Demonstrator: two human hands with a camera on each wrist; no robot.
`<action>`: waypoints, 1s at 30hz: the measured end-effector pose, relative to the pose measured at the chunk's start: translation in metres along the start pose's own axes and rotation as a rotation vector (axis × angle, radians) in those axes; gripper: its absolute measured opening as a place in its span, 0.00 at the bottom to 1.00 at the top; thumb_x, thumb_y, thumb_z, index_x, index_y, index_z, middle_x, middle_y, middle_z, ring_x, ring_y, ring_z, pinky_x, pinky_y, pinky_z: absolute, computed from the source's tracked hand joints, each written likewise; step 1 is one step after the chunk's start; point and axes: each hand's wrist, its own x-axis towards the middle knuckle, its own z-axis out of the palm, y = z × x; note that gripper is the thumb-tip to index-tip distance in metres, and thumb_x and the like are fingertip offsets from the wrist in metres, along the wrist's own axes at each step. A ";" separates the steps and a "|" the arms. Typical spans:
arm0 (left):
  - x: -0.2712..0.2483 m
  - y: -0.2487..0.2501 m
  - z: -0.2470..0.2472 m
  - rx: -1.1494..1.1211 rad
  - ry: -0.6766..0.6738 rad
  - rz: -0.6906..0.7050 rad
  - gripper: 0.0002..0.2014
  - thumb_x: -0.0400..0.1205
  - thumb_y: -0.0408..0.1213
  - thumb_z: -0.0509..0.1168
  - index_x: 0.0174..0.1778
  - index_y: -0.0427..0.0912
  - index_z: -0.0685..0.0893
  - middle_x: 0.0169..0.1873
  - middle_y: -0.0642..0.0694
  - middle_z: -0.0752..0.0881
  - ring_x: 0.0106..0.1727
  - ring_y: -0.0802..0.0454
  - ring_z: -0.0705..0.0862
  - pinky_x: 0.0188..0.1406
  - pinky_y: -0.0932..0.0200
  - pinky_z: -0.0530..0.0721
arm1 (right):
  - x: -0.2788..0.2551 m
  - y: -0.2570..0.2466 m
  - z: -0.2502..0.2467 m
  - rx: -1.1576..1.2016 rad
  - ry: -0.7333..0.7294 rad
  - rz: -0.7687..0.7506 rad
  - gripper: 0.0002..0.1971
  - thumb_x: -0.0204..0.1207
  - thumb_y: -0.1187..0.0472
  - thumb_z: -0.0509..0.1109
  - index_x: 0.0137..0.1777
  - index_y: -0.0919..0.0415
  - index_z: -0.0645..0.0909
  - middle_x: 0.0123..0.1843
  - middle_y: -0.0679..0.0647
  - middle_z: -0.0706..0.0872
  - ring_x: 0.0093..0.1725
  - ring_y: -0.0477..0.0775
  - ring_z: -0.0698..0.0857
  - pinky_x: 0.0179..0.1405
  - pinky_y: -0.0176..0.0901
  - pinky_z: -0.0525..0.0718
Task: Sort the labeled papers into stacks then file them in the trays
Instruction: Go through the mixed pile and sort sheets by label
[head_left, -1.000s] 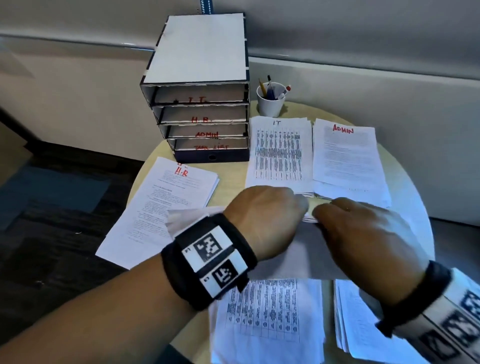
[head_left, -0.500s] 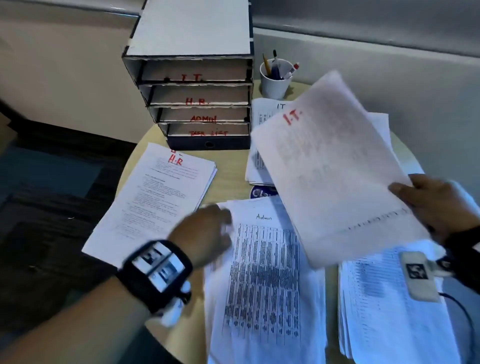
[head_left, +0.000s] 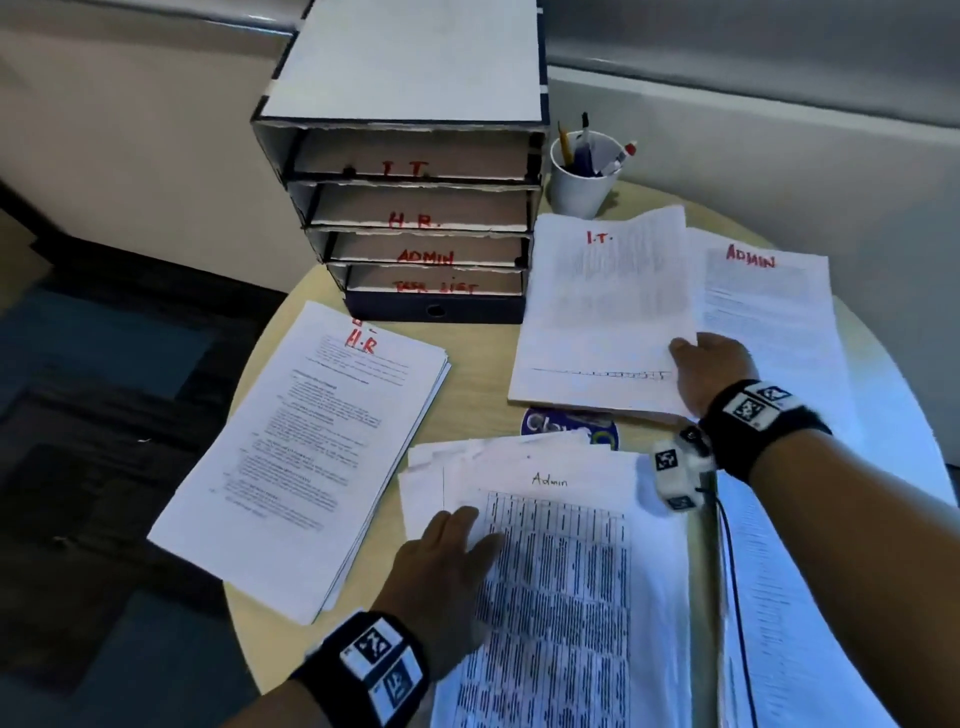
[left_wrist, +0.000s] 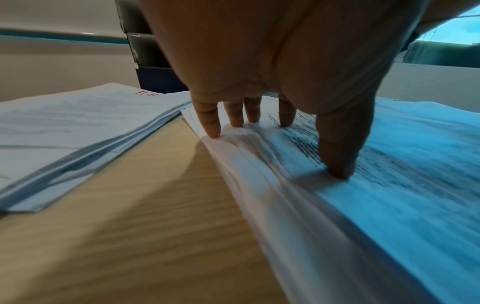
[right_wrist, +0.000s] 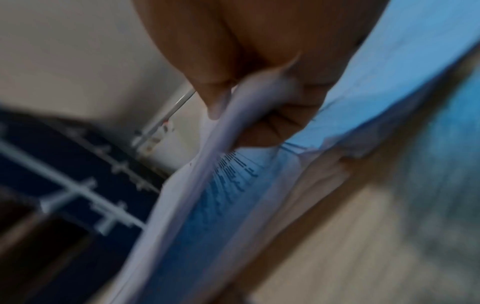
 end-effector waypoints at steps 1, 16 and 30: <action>0.000 -0.001 0.001 -0.003 0.007 -0.003 0.47 0.73 0.55 0.75 0.83 0.56 0.54 0.83 0.49 0.50 0.83 0.42 0.56 0.78 0.42 0.70 | 0.000 -0.003 0.002 -0.099 0.003 -0.025 0.22 0.82 0.49 0.65 0.66 0.66 0.81 0.66 0.65 0.83 0.69 0.66 0.80 0.60 0.48 0.77; 0.056 -0.002 -0.037 -0.250 0.053 -0.380 0.35 0.73 0.54 0.75 0.70 0.41 0.71 0.67 0.39 0.70 0.65 0.37 0.76 0.62 0.45 0.81 | -0.272 0.139 0.047 -0.779 -0.467 -0.423 0.31 0.73 0.37 0.64 0.77 0.35 0.64 0.86 0.49 0.57 0.84 0.58 0.58 0.78 0.56 0.68; 0.035 0.011 -0.025 -0.372 0.495 -0.071 0.15 0.82 0.35 0.69 0.65 0.39 0.87 0.65 0.36 0.78 0.62 0.35 0.81 0.62 0.52 0.78 | -0.277 0.151 0.045 -0.793 -0.507 -0.487 0.36 0.78 0.38 0.61 0.81 0.29 0.46 0.87 0.48 0.34 0.86 0.59 0.36 0.83 0.64 0.46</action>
